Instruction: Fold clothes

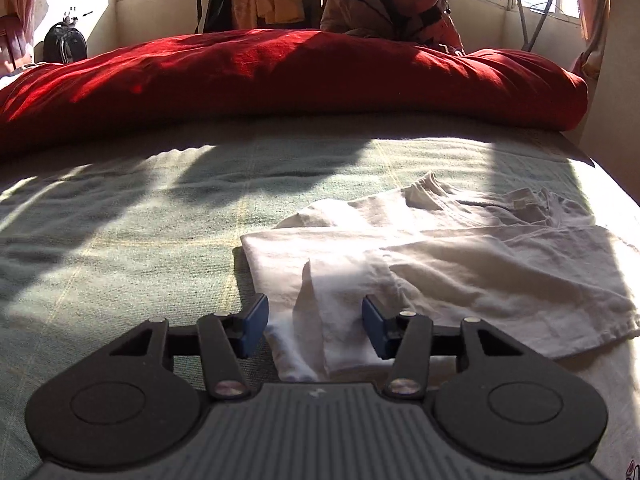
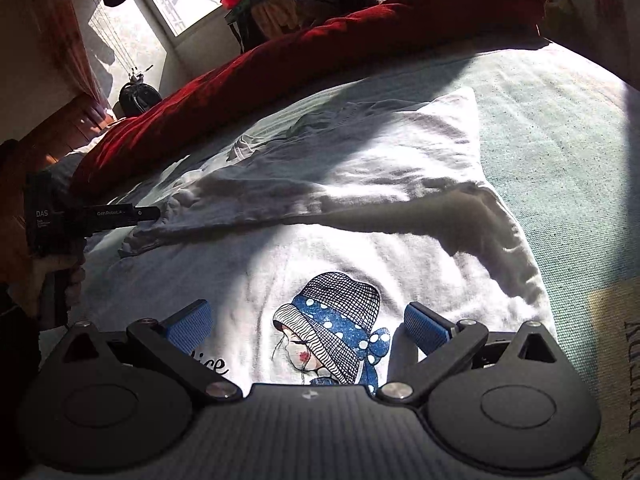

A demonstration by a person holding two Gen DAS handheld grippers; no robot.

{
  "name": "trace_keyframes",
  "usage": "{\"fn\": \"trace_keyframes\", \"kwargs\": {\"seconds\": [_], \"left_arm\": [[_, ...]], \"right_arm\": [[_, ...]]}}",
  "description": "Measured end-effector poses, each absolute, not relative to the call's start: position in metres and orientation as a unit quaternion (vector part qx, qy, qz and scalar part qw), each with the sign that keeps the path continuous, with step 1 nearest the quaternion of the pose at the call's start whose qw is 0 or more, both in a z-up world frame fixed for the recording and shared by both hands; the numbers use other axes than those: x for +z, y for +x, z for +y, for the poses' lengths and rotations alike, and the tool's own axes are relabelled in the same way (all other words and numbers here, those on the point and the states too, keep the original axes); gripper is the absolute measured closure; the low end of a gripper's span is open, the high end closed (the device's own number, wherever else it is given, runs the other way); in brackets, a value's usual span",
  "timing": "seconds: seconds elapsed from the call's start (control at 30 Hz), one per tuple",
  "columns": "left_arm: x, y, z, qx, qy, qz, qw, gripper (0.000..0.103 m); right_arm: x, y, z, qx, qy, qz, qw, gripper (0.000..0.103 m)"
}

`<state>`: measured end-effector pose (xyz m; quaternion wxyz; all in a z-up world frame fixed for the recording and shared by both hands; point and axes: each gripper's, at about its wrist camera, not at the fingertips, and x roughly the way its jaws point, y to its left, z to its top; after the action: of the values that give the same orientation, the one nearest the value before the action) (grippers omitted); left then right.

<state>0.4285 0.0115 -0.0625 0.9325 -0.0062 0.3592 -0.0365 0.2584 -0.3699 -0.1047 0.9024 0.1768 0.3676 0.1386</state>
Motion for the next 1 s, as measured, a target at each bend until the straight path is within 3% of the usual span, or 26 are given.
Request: {"fn": "trace_keyframes", "kwargs": {"seconds": [0.17,0.23,0.43,0.67,0.73,0.87,1.0], "left_arm": [[-0.036,0.424,-0.012,-0.099,-0.012,0.332,0.938,0.050],[-0.031,0.425,-0.031,-0.138,-0.008,0.328,0.934,0.045],[-0.049,0.427,-0.078,-0.208,0.017,0.349,0.913,0.042],[-0.062,0.428,-0.072,-0.209,0.002,0.364,0.908,0.039],[-0.061,0.430,-0.070,-0.213,-0.006,0.364,0.907,0.034],[-0.063,0.436,-0.066,-0.225,-0.017,0.368,0.902,0.033],[-0.077,0.441,-0.065,-0.219,-0.003,0.380,0.899,0.033]], "right_arm": [[-0.109,0.260,-0.367,0.134,0.173,0.373,0.902,0.000],[-0.108,0.261,-0.365,0.135,0.158,0.377,0.902,0.000],[-0.093,0.264,-0.359,0.138,0.121,0.395,0.900,0.000],[-0.029,0.311,-0.388,0.167,0.111,0.322,0.925,0.000],[-0.027,0.345,-0.394,0.152,0.126,0.328,0.924,0.000],[-0.053,0.406,-0.396,0.152,0.156,0.376,0.901,0.000],[-0.091,0.424,-0.410,0.092,0.107,0.409,0.902,0.000]]}}
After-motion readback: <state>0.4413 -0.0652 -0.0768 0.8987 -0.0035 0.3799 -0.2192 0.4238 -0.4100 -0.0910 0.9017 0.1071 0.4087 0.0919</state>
